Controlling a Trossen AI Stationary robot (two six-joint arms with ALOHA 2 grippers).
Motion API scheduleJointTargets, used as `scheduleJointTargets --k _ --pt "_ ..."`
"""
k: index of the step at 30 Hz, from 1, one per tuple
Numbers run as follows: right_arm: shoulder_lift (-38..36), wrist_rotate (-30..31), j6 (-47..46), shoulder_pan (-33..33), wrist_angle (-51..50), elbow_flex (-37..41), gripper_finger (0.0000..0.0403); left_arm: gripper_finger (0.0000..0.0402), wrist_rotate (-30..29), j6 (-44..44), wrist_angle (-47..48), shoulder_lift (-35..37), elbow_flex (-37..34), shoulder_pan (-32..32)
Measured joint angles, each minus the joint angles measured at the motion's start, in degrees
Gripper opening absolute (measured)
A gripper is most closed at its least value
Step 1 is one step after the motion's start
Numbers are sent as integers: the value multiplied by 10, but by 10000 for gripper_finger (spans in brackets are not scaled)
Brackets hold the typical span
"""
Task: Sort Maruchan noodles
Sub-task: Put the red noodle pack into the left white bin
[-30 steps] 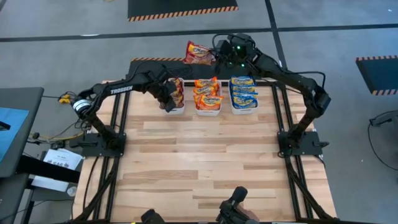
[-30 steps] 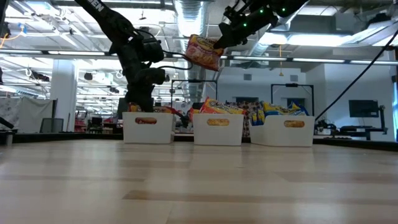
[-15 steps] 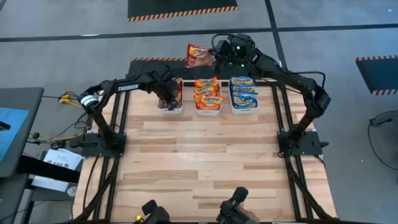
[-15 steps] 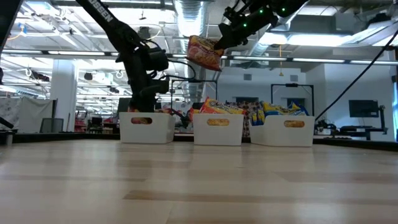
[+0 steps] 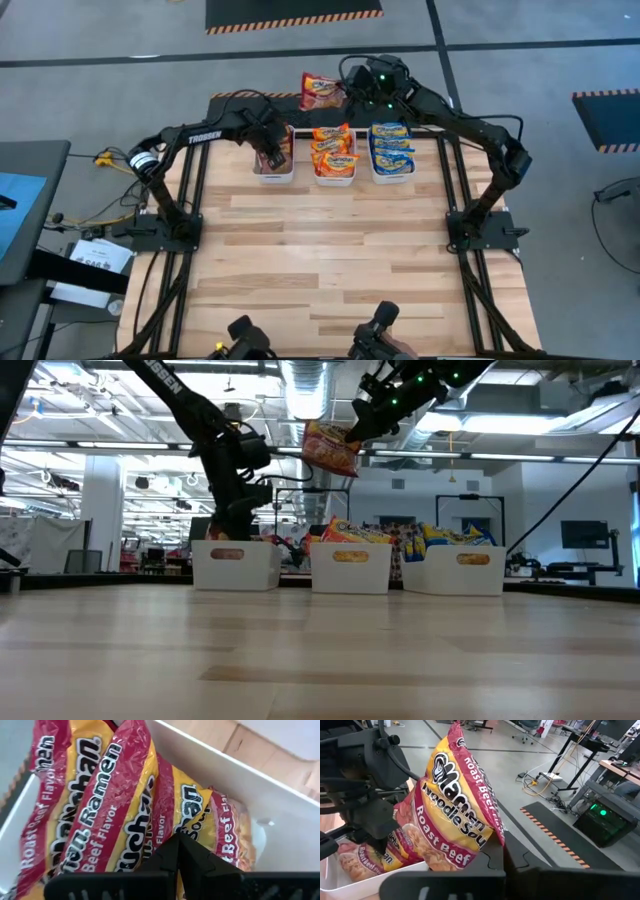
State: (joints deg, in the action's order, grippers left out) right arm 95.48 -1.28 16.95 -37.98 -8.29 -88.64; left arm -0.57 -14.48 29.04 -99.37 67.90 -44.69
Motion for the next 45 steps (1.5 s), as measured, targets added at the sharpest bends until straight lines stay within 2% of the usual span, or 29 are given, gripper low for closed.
scheduleJointTargets --k 7,17,23,32,41,45 --pt "0 0 0 5 -5 0 0 0 57 27 24 1 7 8" --pt "0 4 -20 26 -27 0 0 0 52 29 141 47 89 10" --pt "3 4 -25 47 -60 0 0 0 39 47 193 122 123 -1" --pt "5 7 -25 77 -54 0 0 0 37 110 200 252 125 2" --pt "66 11 -69 134 31 0 0 0 38 157 167 371 125 21" --pt "102 15 -110 151 107 0 0 0 37 154 160 405 125 24"
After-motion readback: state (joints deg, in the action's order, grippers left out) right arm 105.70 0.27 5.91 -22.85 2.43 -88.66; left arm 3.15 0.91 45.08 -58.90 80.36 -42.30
